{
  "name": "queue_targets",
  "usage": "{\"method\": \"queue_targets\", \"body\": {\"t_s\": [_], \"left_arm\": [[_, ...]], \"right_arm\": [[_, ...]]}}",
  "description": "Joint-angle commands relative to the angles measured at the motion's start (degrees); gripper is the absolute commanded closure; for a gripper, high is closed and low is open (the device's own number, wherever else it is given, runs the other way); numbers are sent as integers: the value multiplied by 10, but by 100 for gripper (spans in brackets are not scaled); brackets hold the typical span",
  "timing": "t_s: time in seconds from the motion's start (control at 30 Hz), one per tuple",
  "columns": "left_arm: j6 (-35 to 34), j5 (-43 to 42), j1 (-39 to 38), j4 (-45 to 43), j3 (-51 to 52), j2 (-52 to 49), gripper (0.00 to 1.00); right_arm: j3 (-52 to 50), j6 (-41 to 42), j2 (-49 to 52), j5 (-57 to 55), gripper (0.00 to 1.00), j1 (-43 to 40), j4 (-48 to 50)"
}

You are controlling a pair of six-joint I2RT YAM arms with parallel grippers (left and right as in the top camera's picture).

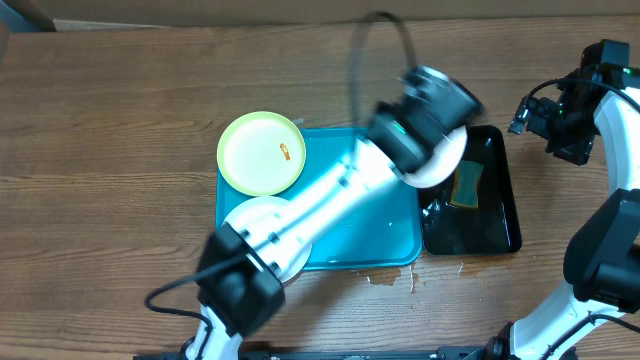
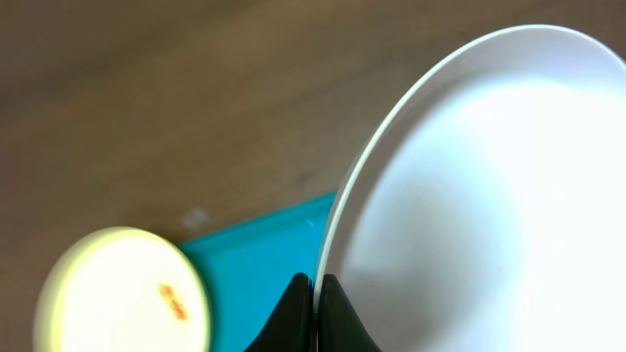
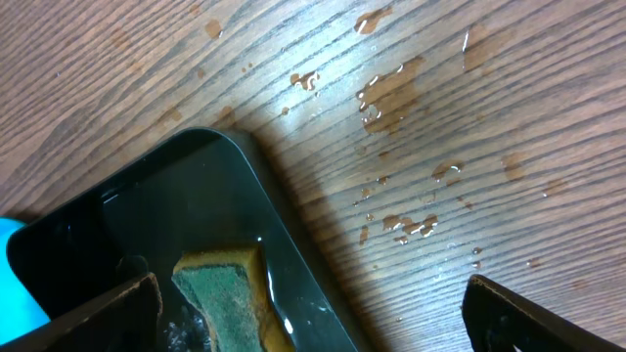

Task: Clean dirty plates on tray and stack at the side
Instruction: 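Lift the white plate with the left gripper and carry it left, then lower the white plate onto the table and release it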

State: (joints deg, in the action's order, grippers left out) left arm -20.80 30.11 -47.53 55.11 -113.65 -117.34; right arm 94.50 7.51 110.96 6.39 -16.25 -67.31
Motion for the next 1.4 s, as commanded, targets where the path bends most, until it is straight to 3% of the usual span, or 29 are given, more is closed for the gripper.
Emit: {"method": "queue_targets", "body": {"t_s": [0.0, 0.13, 0.23, 0.4, 0.67, 0.93, 1.37], "left_arm": [[-2, -297, 119, 6, -16, -3, 96], [-2, -467, 244, 17, -16, -3, 96], [-2, -519, 341, 41, -16, -3, 96], [3, -497, 500, 111, -16, -3, 96], [-19, -356, 672, 193, -8, -3, 96], [-50, -269, 741, 172, 24, -3, 96], [-49, -238, 742, 51, 148, -4, 96]], "right_arm": [[8, 2, -13, -3, 0, 0, 1], [8, 2, -13, -3, 0, 0, 1], [8, 2, -13, -3, 0, 0, 1], [8, 2, -13, -3, 0, 0, 1], [8, 2, -13, -3, 0, 0, 1], [8, 2, -13, -3, 0, 0, 1], [8, 2, -13, -3, 0, 0, 1]]}}
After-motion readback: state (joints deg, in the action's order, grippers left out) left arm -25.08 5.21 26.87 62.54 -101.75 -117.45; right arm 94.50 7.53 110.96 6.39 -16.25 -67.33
